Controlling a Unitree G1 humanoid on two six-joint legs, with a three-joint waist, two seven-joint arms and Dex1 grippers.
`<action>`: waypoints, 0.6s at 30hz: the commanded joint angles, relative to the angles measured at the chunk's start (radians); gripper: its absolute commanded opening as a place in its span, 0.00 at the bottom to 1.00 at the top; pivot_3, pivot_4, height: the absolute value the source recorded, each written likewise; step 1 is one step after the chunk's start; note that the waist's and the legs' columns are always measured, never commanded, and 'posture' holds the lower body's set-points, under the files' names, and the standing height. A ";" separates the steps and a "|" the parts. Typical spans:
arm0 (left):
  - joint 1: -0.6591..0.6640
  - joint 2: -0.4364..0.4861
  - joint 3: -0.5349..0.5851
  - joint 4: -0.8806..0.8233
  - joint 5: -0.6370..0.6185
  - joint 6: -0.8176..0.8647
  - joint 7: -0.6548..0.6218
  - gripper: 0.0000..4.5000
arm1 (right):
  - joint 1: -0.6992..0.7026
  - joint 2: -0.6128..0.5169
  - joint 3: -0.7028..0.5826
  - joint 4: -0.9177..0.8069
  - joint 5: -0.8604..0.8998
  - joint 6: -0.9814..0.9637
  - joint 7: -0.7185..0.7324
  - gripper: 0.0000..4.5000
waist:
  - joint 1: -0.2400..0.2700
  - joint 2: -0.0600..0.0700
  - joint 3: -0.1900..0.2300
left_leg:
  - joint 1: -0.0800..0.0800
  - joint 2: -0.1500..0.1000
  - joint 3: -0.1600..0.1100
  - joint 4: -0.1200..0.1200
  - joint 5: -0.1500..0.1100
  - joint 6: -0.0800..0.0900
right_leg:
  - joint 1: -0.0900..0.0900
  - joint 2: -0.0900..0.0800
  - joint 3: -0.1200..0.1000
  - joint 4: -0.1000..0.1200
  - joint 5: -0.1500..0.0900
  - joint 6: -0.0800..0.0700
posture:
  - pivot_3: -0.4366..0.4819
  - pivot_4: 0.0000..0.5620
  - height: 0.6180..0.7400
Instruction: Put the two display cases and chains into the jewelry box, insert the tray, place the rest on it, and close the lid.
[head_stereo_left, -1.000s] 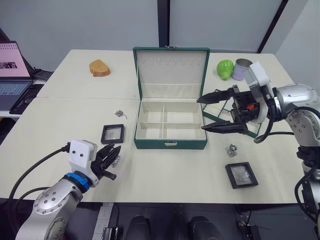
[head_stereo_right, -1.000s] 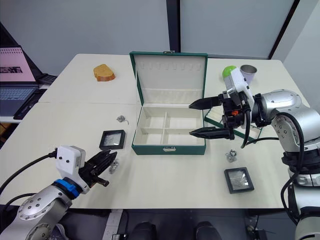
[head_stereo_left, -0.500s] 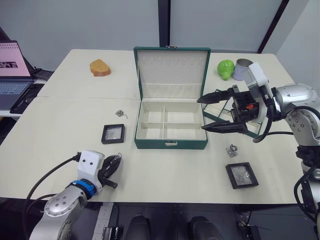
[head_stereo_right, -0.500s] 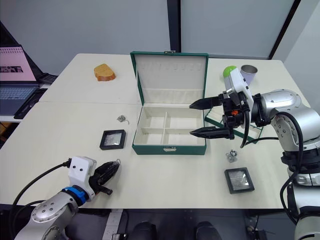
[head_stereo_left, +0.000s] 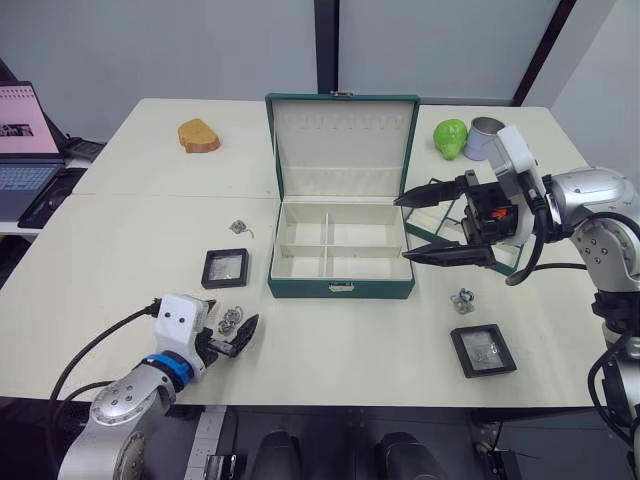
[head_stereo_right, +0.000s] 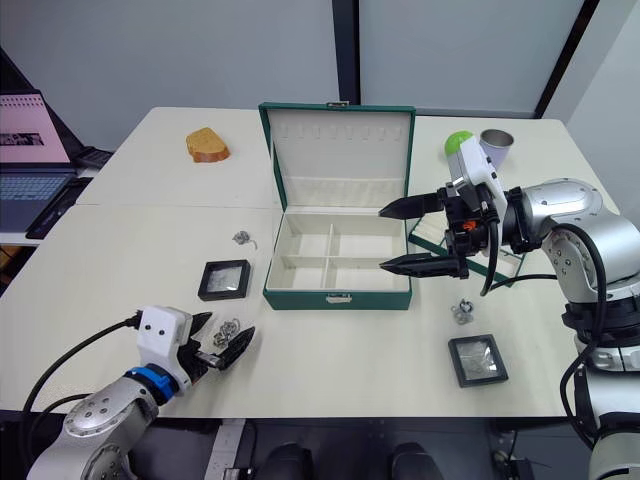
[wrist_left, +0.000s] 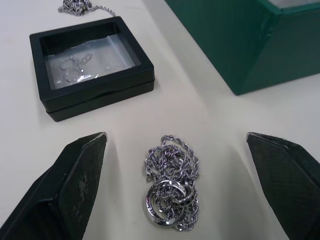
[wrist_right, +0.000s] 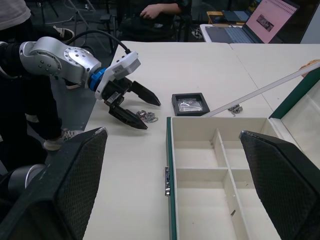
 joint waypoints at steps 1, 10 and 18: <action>0.005 0.037 -0.028 -0.040 0.009 0.087 0.005 1.00 | -0.017 0.000 -0.022 -0.022 0.010 -0.007 -0.003 1.00 | 0.000 0.000 0.000 | 0.000 0.000 0.000 0.000 0.000 0.000 | 0.000 0.000 0.000 0.000 0.000 0.000 | 0.48 0.27 1.00; -0.013 0.075 -0.036 -0.093 -0.030 0.243 0.008 1.00 | -0.018 0.001 -0.024 -0.022 0.012 -0.003 -0.008 1.00 | 0.000 0.000 0.000 | 0.000 0.000 0.000 0.000 0.000 0.000 | 0.000 0.000 0.000 0.000 0.000 0.000 | 0.48 0.27 1.00; -0.006 0.083 -0.039 -0.090 -0.012 0.272 0.010 0.87 | -0.017 0.002 -0.026 -0.020 0.014 -0.001 -0.012 1.00 | 0.000 0.000 0.000 | 0.000 0.000 0.000 0.000 0.000 0.000 | 0.001 0.000 0.000 -0.001 0.000 0.000 | 0.48 0.27 1.00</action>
